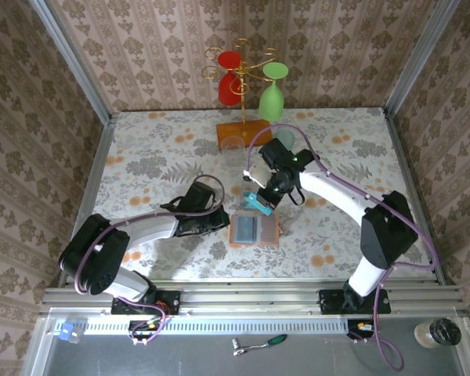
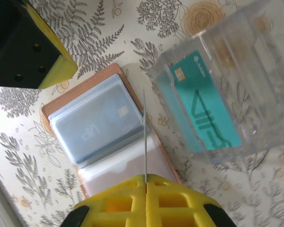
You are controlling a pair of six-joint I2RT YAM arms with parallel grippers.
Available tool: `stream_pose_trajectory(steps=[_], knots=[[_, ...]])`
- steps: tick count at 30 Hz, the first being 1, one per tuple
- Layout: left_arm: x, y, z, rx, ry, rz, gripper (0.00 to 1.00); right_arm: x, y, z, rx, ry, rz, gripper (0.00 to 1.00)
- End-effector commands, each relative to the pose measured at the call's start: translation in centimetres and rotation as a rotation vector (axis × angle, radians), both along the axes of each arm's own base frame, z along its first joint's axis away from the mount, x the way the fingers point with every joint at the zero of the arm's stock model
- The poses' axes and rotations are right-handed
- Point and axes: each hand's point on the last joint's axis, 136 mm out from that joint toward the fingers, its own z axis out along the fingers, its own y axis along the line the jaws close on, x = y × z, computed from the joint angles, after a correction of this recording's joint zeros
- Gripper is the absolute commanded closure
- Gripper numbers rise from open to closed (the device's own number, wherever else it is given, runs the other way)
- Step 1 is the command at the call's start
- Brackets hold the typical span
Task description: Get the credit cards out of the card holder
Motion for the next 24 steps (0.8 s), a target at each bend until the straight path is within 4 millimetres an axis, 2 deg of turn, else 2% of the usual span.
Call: stream_pose_trajectory(steps=[1, 9, 15, 24], knots=[[-0.1, 0.6, 0.1, 0.007, -0.020, -0.006, 0.94, -0.2, -0.9, -0.4, -0.111, 0.015, 0.181, 1.00], [-0.2, 1.1, 0.1, 0.008, -0.021, 0.007, 0.94, 2.4, 0.2, -0.2, -0.170, 0.046, 0.298, 1.00], [-0.2, 1.5, 0.2, 0.006, -0.022, 0.023, 0.94, 4.0, 0.3, -0.5, -0.193, 0.070, 0.319, 1.00], [0.1, 2.3, 0.2, 0.012, -0.018, 0.039, 0.94, 5.1, -0.2, -2.4, -0.232, 0.119, 0.351, 1.00]])
